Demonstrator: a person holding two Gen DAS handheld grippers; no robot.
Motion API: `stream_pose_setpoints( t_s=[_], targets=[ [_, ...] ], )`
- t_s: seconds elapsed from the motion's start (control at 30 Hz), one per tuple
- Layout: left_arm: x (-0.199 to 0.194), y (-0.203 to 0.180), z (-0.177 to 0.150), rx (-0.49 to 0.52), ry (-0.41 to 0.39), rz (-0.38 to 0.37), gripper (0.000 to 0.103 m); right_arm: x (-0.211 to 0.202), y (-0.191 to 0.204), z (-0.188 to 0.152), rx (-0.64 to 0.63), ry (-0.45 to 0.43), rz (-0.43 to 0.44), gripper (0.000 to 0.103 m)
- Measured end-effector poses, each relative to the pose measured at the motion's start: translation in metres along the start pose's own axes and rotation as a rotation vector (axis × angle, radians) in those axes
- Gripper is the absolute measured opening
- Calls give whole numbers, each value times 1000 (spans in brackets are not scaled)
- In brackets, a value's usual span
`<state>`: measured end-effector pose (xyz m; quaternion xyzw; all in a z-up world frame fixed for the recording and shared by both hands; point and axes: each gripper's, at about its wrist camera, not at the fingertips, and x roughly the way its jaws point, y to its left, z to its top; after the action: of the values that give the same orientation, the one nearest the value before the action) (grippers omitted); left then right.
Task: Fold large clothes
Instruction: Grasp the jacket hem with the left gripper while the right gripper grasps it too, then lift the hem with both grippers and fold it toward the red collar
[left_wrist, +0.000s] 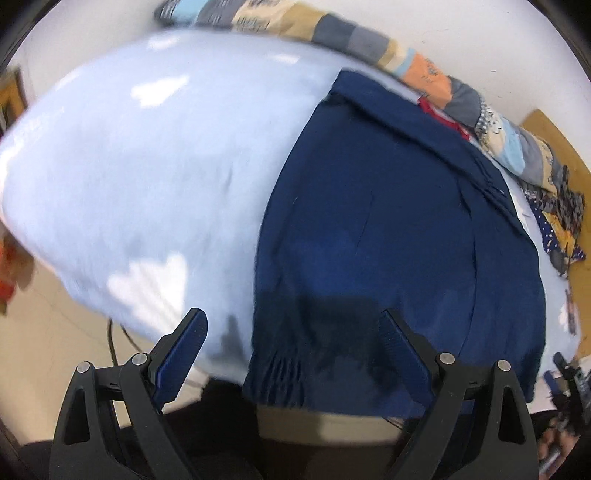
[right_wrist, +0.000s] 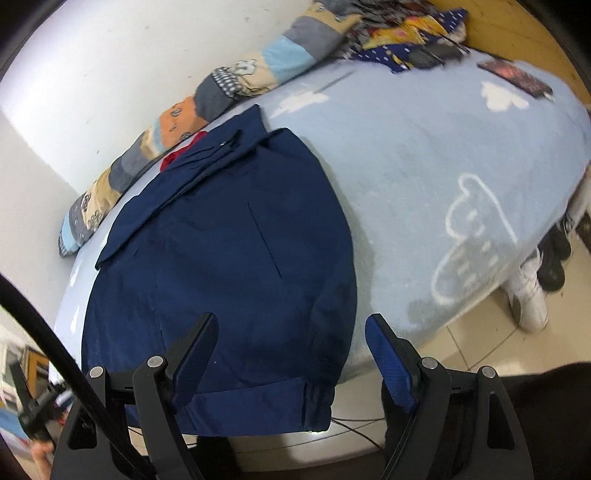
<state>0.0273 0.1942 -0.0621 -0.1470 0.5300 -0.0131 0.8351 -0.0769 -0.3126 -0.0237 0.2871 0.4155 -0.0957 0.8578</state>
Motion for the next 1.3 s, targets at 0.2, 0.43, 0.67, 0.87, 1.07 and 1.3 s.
stream_pose_setpoints(
  t_s=[0.2, 0.43, 0.67, 0.87, 1.07, 1.3],
  targets=[
    [16, 12, -5, -63, 86, -56, 67, 4, -7, -4, 36, 31, 23, 86],
    [38, 2, -4, -51, 138, -45, 63, 0, -14, -6, 71, 24, 34, 86],
    [41, -20, -3, 20, 104, -50, 52, 8, -18, -6, 89, 67, 29, 86],
    [44, -24, -2, 36, 96, -32, 22, 25, -17, -10, 87, 153, 13, 86],
    [59, -19, 0, -13, 152, -14, 60, 44, -7, -18, 13, 209, -59, 84],
    [55, -38, 1, 87, 108, 24, 20, 63, -1, -28, -53, 269, -74, 16]
  ],
)
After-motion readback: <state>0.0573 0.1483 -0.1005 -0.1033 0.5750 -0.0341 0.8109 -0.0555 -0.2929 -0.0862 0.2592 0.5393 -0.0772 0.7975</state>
